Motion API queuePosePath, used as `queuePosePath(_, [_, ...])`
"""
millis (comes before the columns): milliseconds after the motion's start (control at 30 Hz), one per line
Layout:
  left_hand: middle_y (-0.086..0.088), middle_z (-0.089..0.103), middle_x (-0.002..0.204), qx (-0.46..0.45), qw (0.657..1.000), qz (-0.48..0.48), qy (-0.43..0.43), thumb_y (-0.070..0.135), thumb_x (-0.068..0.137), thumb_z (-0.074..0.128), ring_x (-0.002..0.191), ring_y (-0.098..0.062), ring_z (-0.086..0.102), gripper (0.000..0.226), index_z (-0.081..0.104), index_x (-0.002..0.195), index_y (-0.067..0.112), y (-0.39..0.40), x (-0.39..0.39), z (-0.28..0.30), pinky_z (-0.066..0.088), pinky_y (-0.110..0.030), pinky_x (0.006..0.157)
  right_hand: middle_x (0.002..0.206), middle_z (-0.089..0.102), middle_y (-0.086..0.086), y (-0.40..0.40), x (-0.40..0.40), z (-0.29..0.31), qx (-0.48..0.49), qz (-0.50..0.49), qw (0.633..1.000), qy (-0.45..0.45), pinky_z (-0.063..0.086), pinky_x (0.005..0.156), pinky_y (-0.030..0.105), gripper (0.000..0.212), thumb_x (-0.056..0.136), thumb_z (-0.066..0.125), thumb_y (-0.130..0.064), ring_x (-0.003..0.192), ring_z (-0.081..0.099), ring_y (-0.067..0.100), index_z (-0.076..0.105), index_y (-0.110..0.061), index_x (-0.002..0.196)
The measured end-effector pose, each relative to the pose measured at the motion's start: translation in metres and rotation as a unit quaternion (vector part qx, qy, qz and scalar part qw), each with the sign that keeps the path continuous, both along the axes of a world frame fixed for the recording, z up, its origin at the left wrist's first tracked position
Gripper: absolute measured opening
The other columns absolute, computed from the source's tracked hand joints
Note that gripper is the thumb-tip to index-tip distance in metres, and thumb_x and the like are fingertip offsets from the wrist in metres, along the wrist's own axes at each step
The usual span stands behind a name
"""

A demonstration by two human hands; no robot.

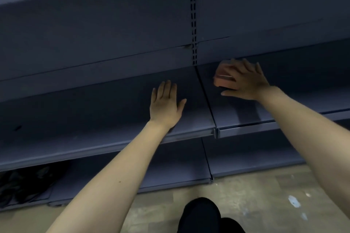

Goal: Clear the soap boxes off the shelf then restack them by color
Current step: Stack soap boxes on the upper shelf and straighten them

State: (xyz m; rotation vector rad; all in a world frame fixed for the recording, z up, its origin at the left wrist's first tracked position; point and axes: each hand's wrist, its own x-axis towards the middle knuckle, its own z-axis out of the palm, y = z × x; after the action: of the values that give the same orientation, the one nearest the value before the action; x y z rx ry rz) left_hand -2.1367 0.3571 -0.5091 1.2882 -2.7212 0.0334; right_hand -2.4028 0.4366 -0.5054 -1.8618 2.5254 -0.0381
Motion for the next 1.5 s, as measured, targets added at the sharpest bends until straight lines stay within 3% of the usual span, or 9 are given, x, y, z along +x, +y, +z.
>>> queuePosePath(167, [-0.006,0.005,0.159,0.008,1.0,0.003,0.014,0.047,0.099,0.025,0.146,-0.021,-0.001,0.063,0.012,0.15,0.012,-0.014,0.003,-0.009,-0.005,-0.038,0.117,0.159,-0.009,0.005,-0.027,-0.012,-0.007,0.005,-0.053,0.998,-0.02,-0.006,0.114,0.054,0.097,0.073,0.055,-0.073,0.144,-0.007,0.034,0.004,-0.038,0.149])
queuePosePath(333, [-0.005,0.003,0.159,0.035,0.999,0.004,0.003,0.048,0.099,0.024,0.146,-0.021,-0.001,0.063,0.011,0.15,0.014,-0.011,0.013,-0.003,-0.005,-0.037,0.117,0.156,0.007,0.008,-0.025,-0.003,0.003,0.033,-0.06,0.998,-0.011,0.009,0.113,0.053,0.093,0.075,0.059,-0.066,0.14,0.008,0.035,0.007,-0.04,0.148])
queuePosePath(667, [-0.007,0.005,0.159,0.081,0.996,-0.01,-0.039,0.047,0.1,0.026,0.146,-0.024,0.002,0.062,0.013,0.15,0.014,0.03,0.038,0.051,0.0,-0.04,0.117,0.146,0.023,0.008,0.029,0.065,0.041,0.113,-0.054,0.992,0.007,0.025,0.09,0.04,0.08,0.082,0.047,-0.062,0.113,0.029,0.034,-0.001,-0.046,0.144])
queuePosePath(800, [-0.009,0.011,0.157,0.074,0.996,-0.026,-0.042,0.047,0.098,0.031,0.145,-0.025,0.008,0.062,0.018,0.149,0.014,0.052,0.051,0.074,0.004,-0.04,0.116,0.143,0.026,0.011,0.059,0.085,0.052,0.093,-0.056,0.994,-0.034,0.025,0.098,0.046,0.08,0.079,0.052,-0.066,0.118,0.031,0.037,0.007,-0.05,0.142])
queuePosePath(1000, [-0.008,0.001,0.158,0.08,0.992,-0.073,-0.071,0.053,0.092,0.046,0.145,-0.024,-0.001,0.082,0.004,0.15,0.015,0.086,0.069,0.121,-0.001,-0.04,0.118,0.149,0.015,0.013,0.091,0.133,0.102,0.096,0.041,0.992,-0.074,0.015,0.107,0.047,0.083,0.078,0.065,-0.05,0.135,0.016,0.035,0.016,-0.045,0.145])
queuePosePath(1200, [-0.005,-0.006,0.158,0.093,0.989,-0.103,-0.057,0.058,0.078,0.063,0.145,-0.021,-0.006,0.11,-0.008,0.15,0.016,0.114,0.099,0.182,-0.004,-0.039,0.117,0.155,0.005,0.015,0.113,0.192,0.166,0.085,0.128,0.986,-0.063,0.008,0.113,0.047,0.086,0.078,0.066,-0.05,0.141,0.007,0.033,0.016,-0.038,0.147])
queuePosePath(1500, [0.0,-0.002,0.159,0.073,0.99,-0.12,-0.016,0.062,0.073,0.065,0.146,-0.016,-0.004,0.117,-0.008,0.15,0.012,0.135,0.165,0.241,-0.007,-0.035,0.117,0.156,0.011,-0.002,0.13,0.273,0.243,0.036,0.178,0.978,-0.103,0.003,0.115,0.048,0.093,0.075,0.07,-0.046,0.144,0.006,0.017,0.015,-0.026,0.147])
